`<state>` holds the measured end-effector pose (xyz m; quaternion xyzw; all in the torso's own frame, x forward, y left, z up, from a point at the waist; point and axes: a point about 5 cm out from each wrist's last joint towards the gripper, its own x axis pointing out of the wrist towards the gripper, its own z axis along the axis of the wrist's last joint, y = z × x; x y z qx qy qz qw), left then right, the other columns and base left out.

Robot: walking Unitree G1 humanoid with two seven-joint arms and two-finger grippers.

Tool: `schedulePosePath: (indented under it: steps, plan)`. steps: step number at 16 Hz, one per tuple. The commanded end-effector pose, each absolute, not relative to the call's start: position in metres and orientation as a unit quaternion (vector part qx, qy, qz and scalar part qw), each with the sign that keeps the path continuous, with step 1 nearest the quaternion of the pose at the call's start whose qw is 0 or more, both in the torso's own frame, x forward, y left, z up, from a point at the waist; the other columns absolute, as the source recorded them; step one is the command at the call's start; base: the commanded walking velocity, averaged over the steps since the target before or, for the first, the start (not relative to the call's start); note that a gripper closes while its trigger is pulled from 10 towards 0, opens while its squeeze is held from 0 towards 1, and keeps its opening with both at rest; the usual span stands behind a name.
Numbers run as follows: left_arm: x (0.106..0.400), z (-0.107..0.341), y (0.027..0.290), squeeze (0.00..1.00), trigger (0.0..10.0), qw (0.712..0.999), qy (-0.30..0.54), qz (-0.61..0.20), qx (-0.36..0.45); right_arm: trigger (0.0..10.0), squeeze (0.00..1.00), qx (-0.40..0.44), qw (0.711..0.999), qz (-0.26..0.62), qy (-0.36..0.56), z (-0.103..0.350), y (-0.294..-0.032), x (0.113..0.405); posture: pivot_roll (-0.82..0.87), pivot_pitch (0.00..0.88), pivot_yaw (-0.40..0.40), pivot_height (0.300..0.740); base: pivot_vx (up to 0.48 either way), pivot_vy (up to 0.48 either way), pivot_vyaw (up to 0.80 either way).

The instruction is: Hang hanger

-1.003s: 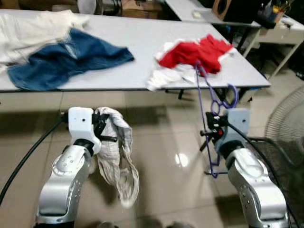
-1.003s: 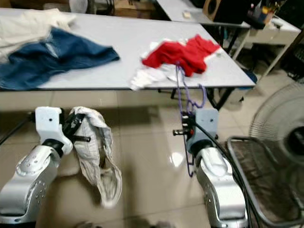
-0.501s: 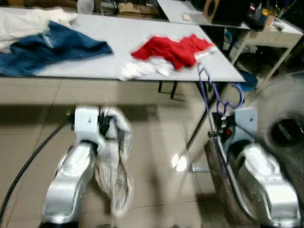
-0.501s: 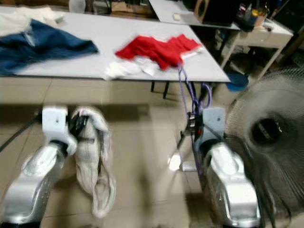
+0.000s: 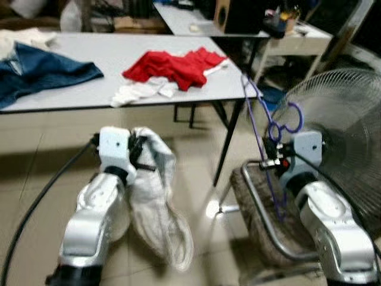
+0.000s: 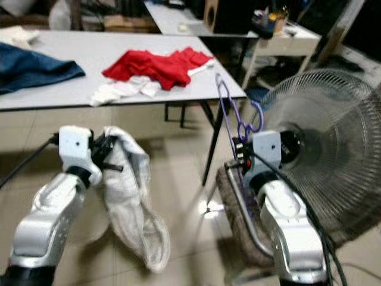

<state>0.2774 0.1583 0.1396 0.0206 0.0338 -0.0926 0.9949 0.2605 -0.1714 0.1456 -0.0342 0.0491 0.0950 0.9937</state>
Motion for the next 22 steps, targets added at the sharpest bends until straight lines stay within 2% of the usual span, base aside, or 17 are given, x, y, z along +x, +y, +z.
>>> schedulePosePath:
  steps: [1,8,16,19,22]
  plan:
    - [0.283,0.158,0.159,0.00,10.0,0.995,-0.011,-0.090,0.034,10.0,0.00,-0.036,0.993,0.098,0.046,0.146,-0.171,0.264,-0.14,0.000,-0.079,0.740,0.401,0.000,0.00]
    - [0.283,0.159,0.162,0.00,10.0,0.995,-0.020,-0.088,0.044,10.0,0.00,-0.030,0.992,0.107,0.057,0.140,-0.167,0.262,-0.13,0.000,-0.084,0.740,0.405,0.000,0.00]
    - [0.283,0.158,0.155,0.00,10.0,0.992,-0.018,-0.112,0.051,10.0,0.00,-0.023,0.994,0.088,0.061,0.139,-0.174,0.262,-0.13,0.013,-0.071,0.740,0.427,0.000,0.00]
    - [0.283,0.166,0.154,0.00,10.0,0.989,-0.030,-0.127,0.072,10.0,0.00,-0.018,0.994,0.086,0.061,0.139,-0.173,0.261,-0.12,0.019,-0.066,0.740,0.437,0.000,-0.80]
    - [0.286,0.169,0.158,0.00,10.0,0.988,-0.031,-0.128,0.079,10.0,0.00,-0.013,0.995,0.083,0.057,0.138,-0.171,0.264,-0.10,0.022,-0.039,0.740,0.435,0.000,0.00]
